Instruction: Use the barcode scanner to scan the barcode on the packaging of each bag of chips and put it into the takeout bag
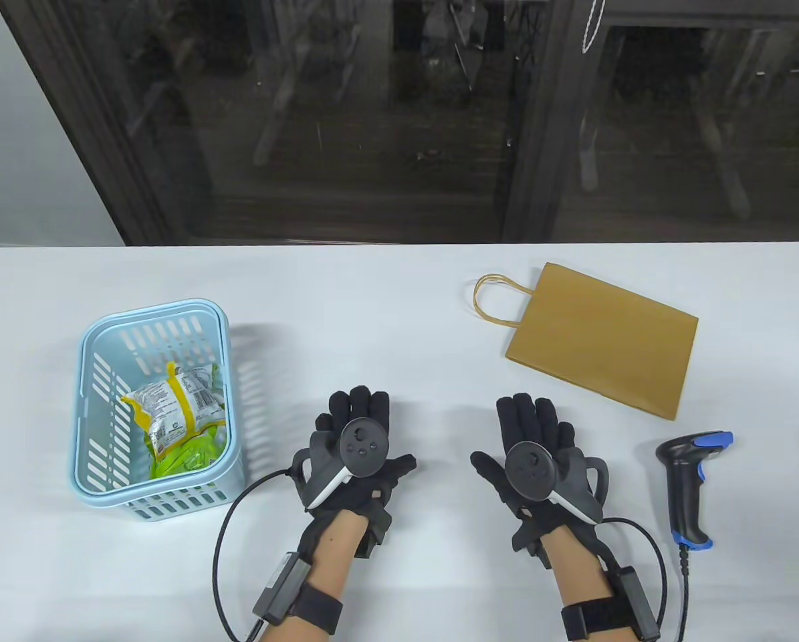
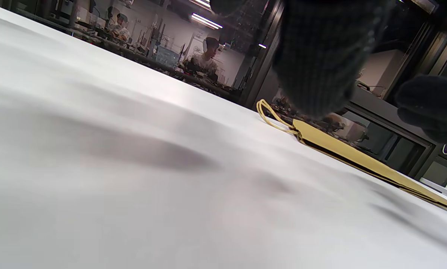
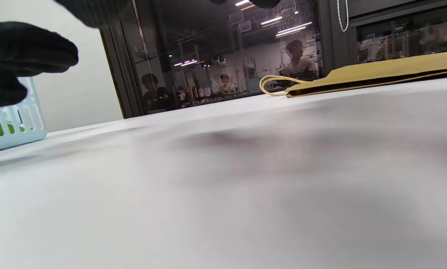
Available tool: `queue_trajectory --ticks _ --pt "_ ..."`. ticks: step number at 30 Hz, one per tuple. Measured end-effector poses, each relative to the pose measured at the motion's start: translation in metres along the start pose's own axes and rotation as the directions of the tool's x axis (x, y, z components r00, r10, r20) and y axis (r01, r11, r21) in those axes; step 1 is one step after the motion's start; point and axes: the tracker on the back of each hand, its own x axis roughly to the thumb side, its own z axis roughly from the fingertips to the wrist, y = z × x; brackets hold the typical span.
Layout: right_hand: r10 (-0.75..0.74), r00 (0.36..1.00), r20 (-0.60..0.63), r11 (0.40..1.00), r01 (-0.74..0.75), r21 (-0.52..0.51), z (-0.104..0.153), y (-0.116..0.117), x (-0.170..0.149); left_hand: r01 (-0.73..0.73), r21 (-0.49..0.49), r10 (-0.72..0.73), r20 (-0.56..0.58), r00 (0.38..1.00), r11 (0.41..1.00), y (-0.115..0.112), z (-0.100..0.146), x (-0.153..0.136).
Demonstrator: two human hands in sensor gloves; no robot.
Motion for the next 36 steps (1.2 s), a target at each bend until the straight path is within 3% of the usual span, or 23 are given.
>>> queue_trajectory --ticks 4,8,14,19,28,36 --pt "-0.024 0.999 -0.034 0.999 0.023 -0.043 -0.005 -0.007 -0.005 0.004 -0.001 -0.004 0.000 1.000 1.000 0.000 0.000 0.000" --pt "-0.053 0.984 -0.169 0.997 0.042 -0.071 -0.025 -0.014 -0.024 -0.008 0.001 0.008 0.006 1.000 1.000 0.001 -0.002 0.000" --pt "-0.022 0.912 -0.409 0.999 0.035 0.022 -0.064 -0.006 -0.062 -0.005 -0.022 0.005 -0.001 1.000 1.000 -0.002 -0.006 0.000" --pt "0.031 0.832 -0.554 0.987 0.061 0.146 -0.104 0.008 -0.069 -0.007 -0.031 0.007 0.000 1.000 0.999 -0.002 -0.008 0.000" --pt "0.084 0.753 -0.653 0.977 0.067 0.202 -0.159 0.020 -0.065 -0.028 -0.052 0.027 -0.007 1.000 0.998 -0.003 -0.009 0.001" --pt "0.180 0.716 -0.674 0.961 0.018 0.276 -0.181 0.032 -0.058 -0.055 -0.050 0.054 -0.033 0.998 0.997 -0.001 -0.011 -0.006"
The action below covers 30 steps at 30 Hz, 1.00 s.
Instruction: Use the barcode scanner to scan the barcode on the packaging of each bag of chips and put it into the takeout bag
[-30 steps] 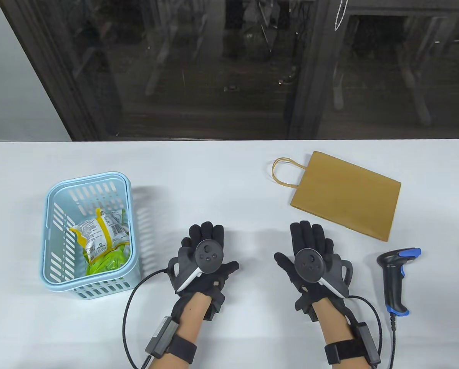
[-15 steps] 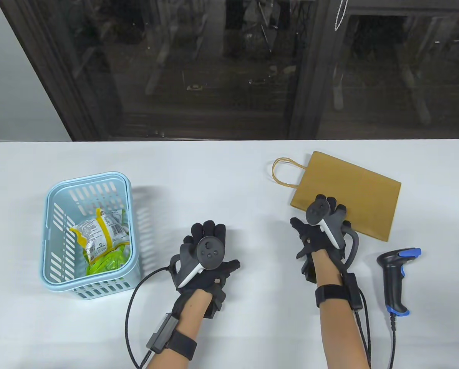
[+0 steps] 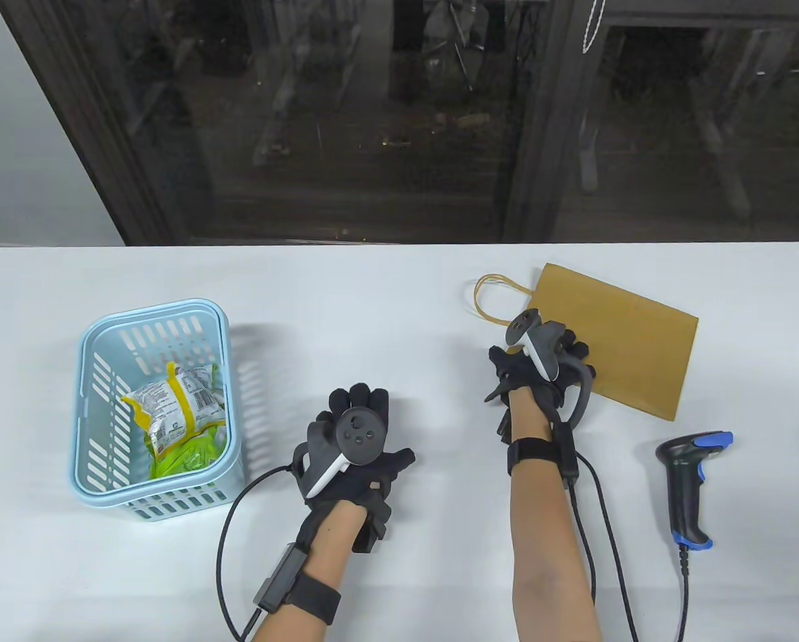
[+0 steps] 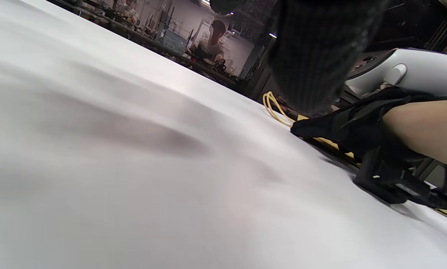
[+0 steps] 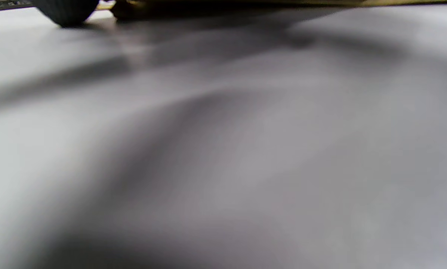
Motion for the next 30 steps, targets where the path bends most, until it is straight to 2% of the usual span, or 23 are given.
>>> queue_trajectory --ticks 6,14,18,21,23,25,28,30 --pt "0.022 0.999 0.044 0.999 -0.020 -0.044 0.003 -0.010 0.007 -0.011 0.004 0.011 -0.005 1.000 1.000 0.001 -0.001 -0.002" --pt "-0.090 0.986 0.140 0.981 0.112 -0.155 0.022 -0.040 -0.005 -0.019 0.016 0.019 0.007 1.000 1.000 0.004 0.000 -0.001" --pt "-0.118 0.965 0.233 0.959 0.172 -0.227 0.041 -0.065 -0.019 -0.033 0.021 0.032 0.017 0.999 0.999 0.005 0.002 0.000" --pt "-0.182 0.938 0.296 0.912 0.274 -0.305 0.065 -0.101 -0.032 -0.036 0.030 0.035 0.025 0.999 0.999 0.008 0.004 0.000" --pt "-0.243 0.906 0.347 0.869 0.362 -0.337 0.082 -0.126 -0.044 -0.045 0.033 0.044 0.027 0.999 0.998 0.009 0.006 0.000" --pt "-0.349 0.839 0.417 0.808 0.495 -0.320 0.102 -0.152 -0.058 -0.053 0.042 0.051 0.030 0.998 0.998 0.011 0.008 -0.001" --pt "-0.473 0.718 0.510 0.740 0.638 -0.211 0.122 -0.175 -0.075 -0.069 0.049 0.068 0.033 0.997 0.996 0.014 0.011 -0.002" --pt "-0.551 0.614 0.566 0.679 0.724 -0.125 0.131 -0.182 -0.085 -0.092 0.064 0.090 0.045 0.995 0.994 0.017 0.013 -0.003"
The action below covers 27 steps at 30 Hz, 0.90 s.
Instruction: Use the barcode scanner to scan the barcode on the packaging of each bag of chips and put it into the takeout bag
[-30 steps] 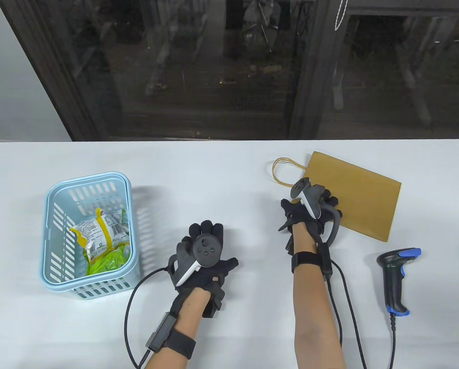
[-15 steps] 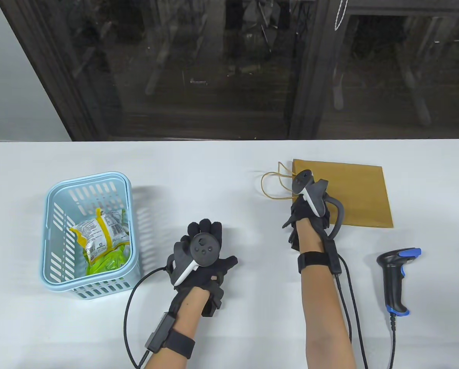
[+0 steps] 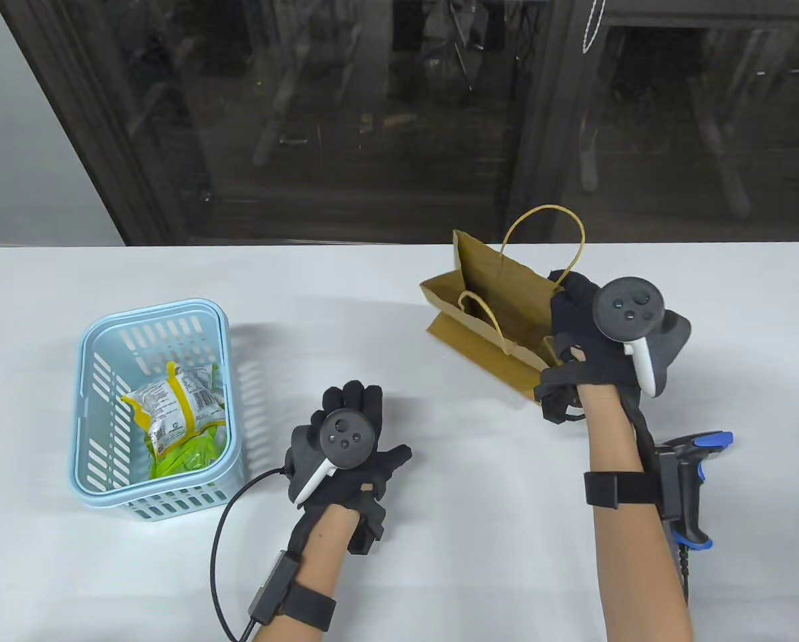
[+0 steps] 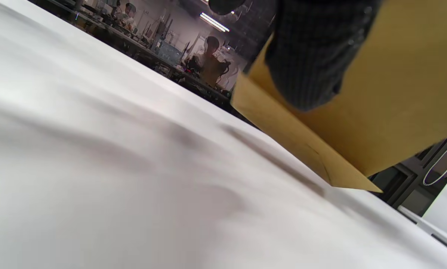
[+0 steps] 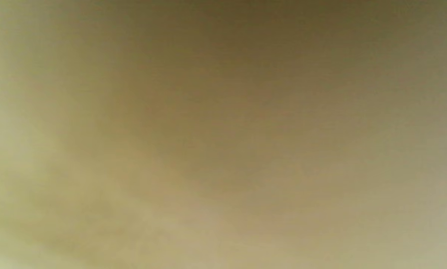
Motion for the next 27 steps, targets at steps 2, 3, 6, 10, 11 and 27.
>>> queue_trajectory --ticks 2,3,6,10,11,27 --pt "-0.094 0.994 0.064 0.994 0.090 0.059 0.005 -0.009 0.001 -0.031 0.018 0.031 0.016 0.999 0.999 0.006 0.002 0.000" --pt "-0.138 0.987 0.083 0.988 0.131 0.085 0.007 -0.013 0.000 -0.057 0.030 0.056 0.028 0.998 0.998 0.010 0.004 0.000" --pt "-0.207 0.971 0.118 0.973 0.192 0.125 0.010 -0.022 -0.007 -0.173 0.068 0.168 0.074 0.983 0.983 0.022 0.008 -0.004" --pt "-0.272 0.950 0.155 0.934 0.222 0.280 0.010 -0.024 -0.020 -0.360 0.149 0.336 0.166 0.927 0.921 0.036 0.014 -0.006" --pt "-0.309 0.937 0.166 0.909 0.239 0.341 0.012 -0.020 -0.022 -0.397 0.156 0.364 0.200 0.910 0.905 0.038 0.015 -0.005" --pt "-0.488 0.862 0.138 0.735 0.320 0.597 0.018 0.003 -0.007 -0.716 0.025 0.662 0.360 0.657 0.698 0.038 0.020 0.007"
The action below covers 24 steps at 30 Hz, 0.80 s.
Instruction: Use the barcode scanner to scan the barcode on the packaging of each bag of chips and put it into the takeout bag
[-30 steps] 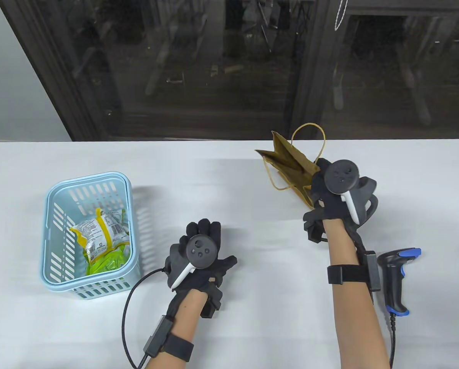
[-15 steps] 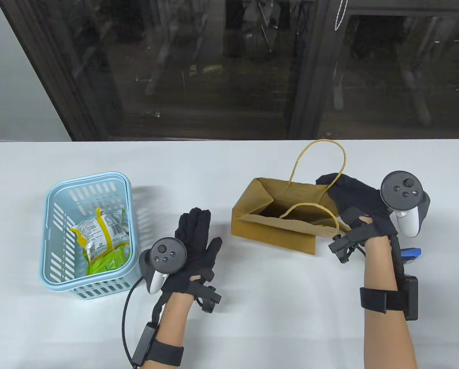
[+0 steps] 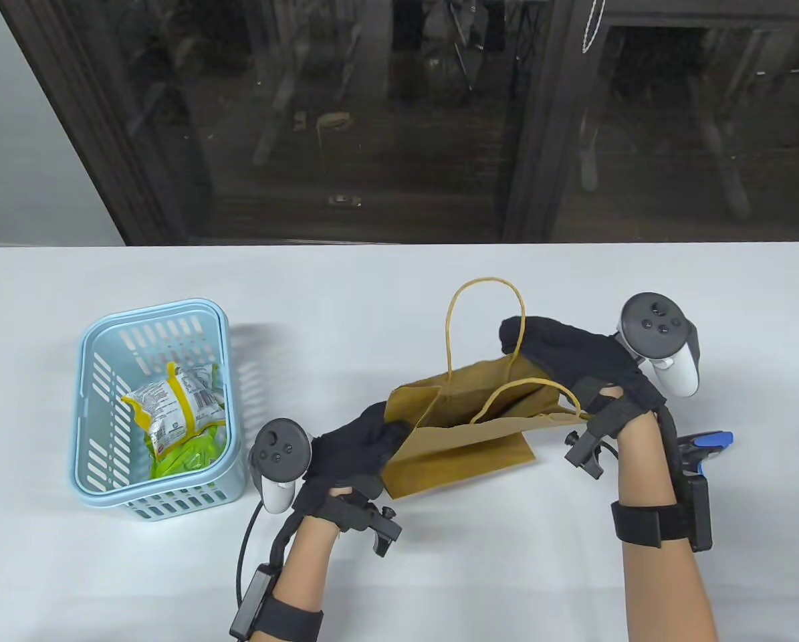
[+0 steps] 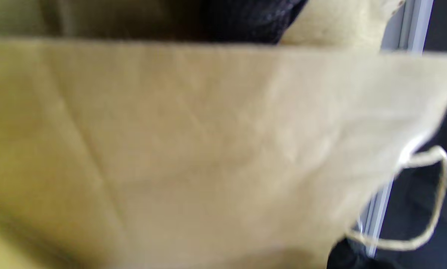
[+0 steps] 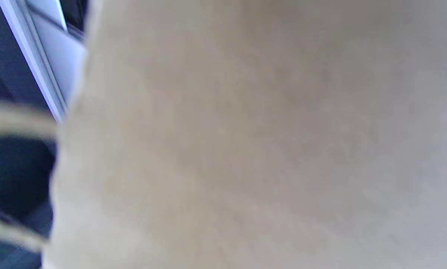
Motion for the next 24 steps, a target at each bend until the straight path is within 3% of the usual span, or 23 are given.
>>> queue_trajectory --ticks 6,10,12,15,24 --pt "-0.204 0.977 0.060 0.950 0.212 -0.231 0.022 -0.017 -0.032 -0.097 0.113 0.099 -0.016 0.995 0.989 0.011 0.002 -0.002" --pt "-0.295 0.955 0.018 0.949 0.295 -0.114 0.018 0.005 -0.055 -0.149 0.102 0.151 -0.018 0.988 0.984 0.007 0.002 -0.003" --pt "-0.217 0.976 -0.005 0.965 0.213 -0.151 0.012 0.015 -0.060 -0.127 0.096 0.129 -0.018 0.991 0.987 0.006 0.002 -0.002" --pt "-0.131 0.990 -0.059 0.986 0.123 -0.115 0.002 0.030 -0.069 -0.120 0.092 0.122 -0.018 0.992 0.988 0.005 0.002 -0.002" --pt "-0.134 0.990 -0.038 0.988 0.131 -0.076 -0.011 0.061 -0.073 -0.144 0.052 0.145 -0.015 0.989 0.988 0.000 0.001 -0.001"
